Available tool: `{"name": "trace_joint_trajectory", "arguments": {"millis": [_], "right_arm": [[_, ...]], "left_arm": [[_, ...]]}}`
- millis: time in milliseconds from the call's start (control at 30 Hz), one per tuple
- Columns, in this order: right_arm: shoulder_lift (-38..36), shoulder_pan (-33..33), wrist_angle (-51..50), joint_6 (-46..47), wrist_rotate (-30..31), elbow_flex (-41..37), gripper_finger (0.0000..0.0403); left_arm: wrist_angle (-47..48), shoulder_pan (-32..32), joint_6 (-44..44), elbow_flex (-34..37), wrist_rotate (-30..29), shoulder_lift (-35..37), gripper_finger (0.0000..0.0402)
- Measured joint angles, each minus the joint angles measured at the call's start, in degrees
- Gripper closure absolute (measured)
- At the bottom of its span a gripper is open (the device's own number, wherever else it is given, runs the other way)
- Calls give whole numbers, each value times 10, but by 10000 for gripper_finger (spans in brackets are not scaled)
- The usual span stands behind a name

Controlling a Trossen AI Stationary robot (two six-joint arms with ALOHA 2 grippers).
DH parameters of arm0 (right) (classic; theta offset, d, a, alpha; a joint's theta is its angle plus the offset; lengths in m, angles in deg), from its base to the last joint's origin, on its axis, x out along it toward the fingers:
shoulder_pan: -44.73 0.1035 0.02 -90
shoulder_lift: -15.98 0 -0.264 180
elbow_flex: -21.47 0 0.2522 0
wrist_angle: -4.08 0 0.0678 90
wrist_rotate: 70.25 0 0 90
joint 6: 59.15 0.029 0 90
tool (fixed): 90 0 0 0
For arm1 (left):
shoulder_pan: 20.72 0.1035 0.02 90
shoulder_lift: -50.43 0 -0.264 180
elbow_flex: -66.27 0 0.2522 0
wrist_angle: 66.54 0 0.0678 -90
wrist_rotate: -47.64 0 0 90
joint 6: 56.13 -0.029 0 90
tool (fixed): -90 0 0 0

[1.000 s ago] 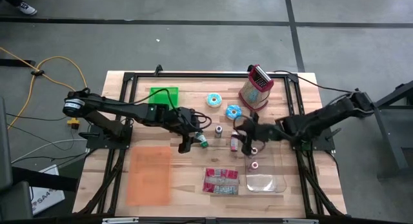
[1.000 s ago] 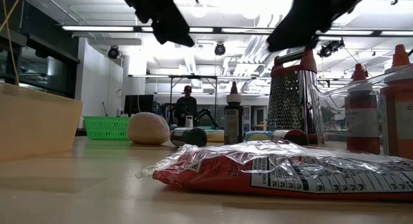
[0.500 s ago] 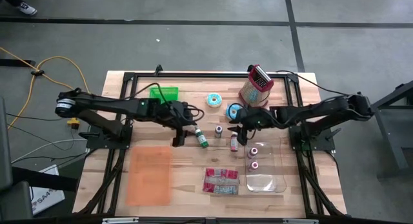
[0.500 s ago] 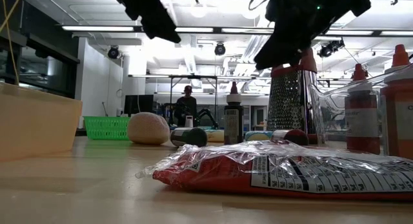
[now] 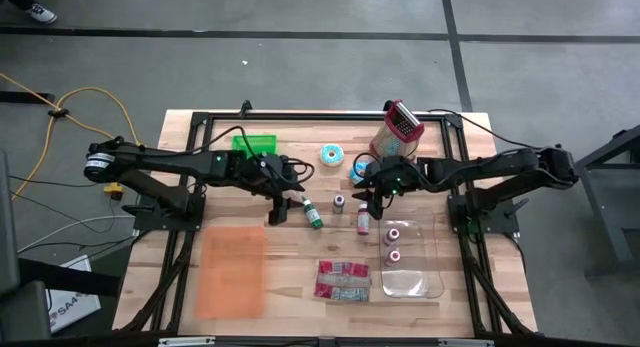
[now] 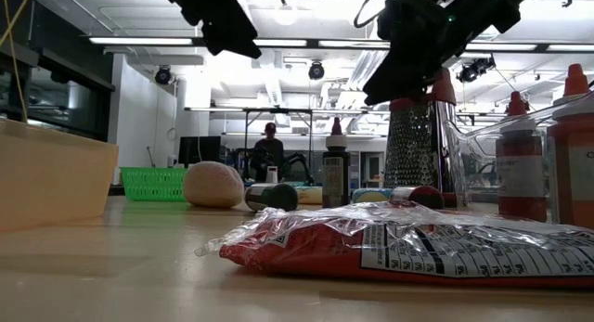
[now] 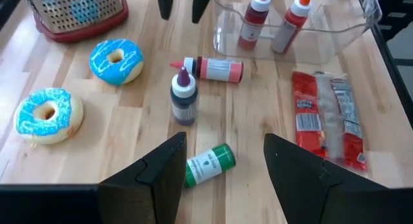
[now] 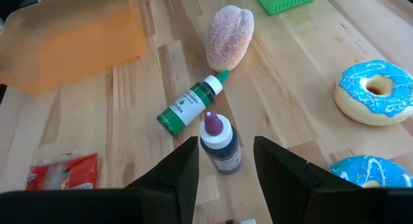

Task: Pick & Place Food Item
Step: Put the purple paint bottle into the transparent bin

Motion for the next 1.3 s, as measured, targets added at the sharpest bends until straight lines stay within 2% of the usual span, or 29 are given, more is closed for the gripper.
{"name": "trace_joint_trajectory", "arguments": {"millis": [167, 333, 467, 633, 833, 1300], "right_arm": [[0, 0, -2, -15, -3, 0, 266], [8, -1, -5, -13, -31, 0, 266], [15, -6, -16, -10, -20, 1, 266], [58, -9, -52, -17, -12, 36, 266], [116, -10, -85, -34, -41, 86, 266], [120, 20, -83, -119, -27, 89, 266]], "left_arm": [[1, 0, 1, 0, 0, 0, 202], [1, 0, 1, 0, 0, 0, 202], [1, 0, 1, 0, 0, 0, 202], [-10, 0, 1, 0, -1, 0, 202], [-23, 0, 1, 0, -1, 0, 202], [-41, 0, 1, 0, -1, 0, 202]]}}
